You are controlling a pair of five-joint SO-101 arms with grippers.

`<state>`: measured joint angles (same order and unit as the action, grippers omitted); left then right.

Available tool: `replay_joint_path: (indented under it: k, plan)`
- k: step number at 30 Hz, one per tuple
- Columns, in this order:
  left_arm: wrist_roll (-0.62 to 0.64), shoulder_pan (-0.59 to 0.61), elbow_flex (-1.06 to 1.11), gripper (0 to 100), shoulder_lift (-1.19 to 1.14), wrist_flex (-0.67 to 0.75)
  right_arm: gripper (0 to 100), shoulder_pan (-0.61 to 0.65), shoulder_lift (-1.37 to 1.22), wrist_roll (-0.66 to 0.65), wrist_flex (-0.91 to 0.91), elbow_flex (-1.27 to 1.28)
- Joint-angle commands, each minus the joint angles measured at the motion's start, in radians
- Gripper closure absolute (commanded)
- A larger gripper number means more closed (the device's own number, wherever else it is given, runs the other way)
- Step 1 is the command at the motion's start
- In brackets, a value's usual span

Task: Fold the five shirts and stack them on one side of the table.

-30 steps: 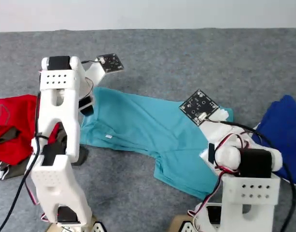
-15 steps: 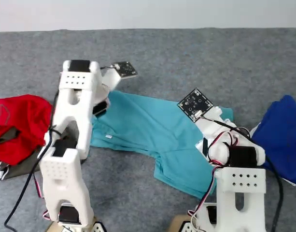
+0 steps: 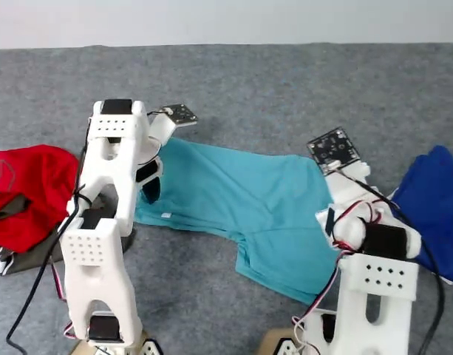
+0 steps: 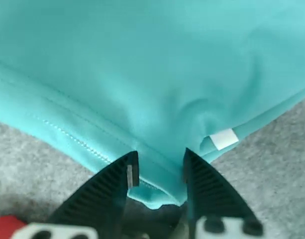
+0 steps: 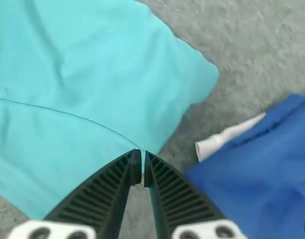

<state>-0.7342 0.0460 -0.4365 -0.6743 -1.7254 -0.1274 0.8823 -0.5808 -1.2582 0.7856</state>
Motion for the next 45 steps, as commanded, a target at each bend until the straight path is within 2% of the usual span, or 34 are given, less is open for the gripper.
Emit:
replay_joint_path:
  k: [1, 8, 12, 16, 21, 27, 34, 37, 40, 45]
  plan:
    - [-0.003, -0.008, -0.036, 84, -0.031, -0.026, 98.4, -0.047, 0.027, 0.012, -0.03, -0.049]
    - [-0.092, 0.107, -0.033, 93, -0.1, -0.029, 98.4, -0.071, 0.027, 0.008, -0.105, -0.127]
    - [-0.107, 0.161, -0.039, 94, -0.077, -0.029, 98.3, -0.067, 0.027, 0.011, -0.125, -0.158]
    - [-0.104, 0.16, -0.033, 94, -0.021, -0.029, 98.3, -0.067, 0.027, 0.012, -0.125, -0.158]
    - [-0.101, 0.112, -0.033, 93, 0.034, -0.029, 98.3, -0.065, 0.028, 0.012, -0.125, -0.158]
    - [-0.025, 0.066, -0.038, 86, 0.103, -0.028, 98.3, -0.065, 0.028, 0.012, -0.154, -0.17]
    - [-0.011, 0.046, -0.033, 86, 0.222, -0.028, 98.3, -0.065, 0.028, 0.015, -0.211, -0.192]
    - [0.002, 0.043, -0.03, 88, 0.273, -0.029, 98.3, -0.065, 0.028, 0.064, -0.232, -0.201]
    - [0.028, -0.006, -0.016, 93, 0.324, -0.029, 98.3, -0.065, 0.028, 0.138, -0.277, -0.233]
    - [0.037, -0.169, 0.082, 99, 0.399, -0.028, 98.3, -0.073, 0.028, 0.215, -0.406, -0.393]
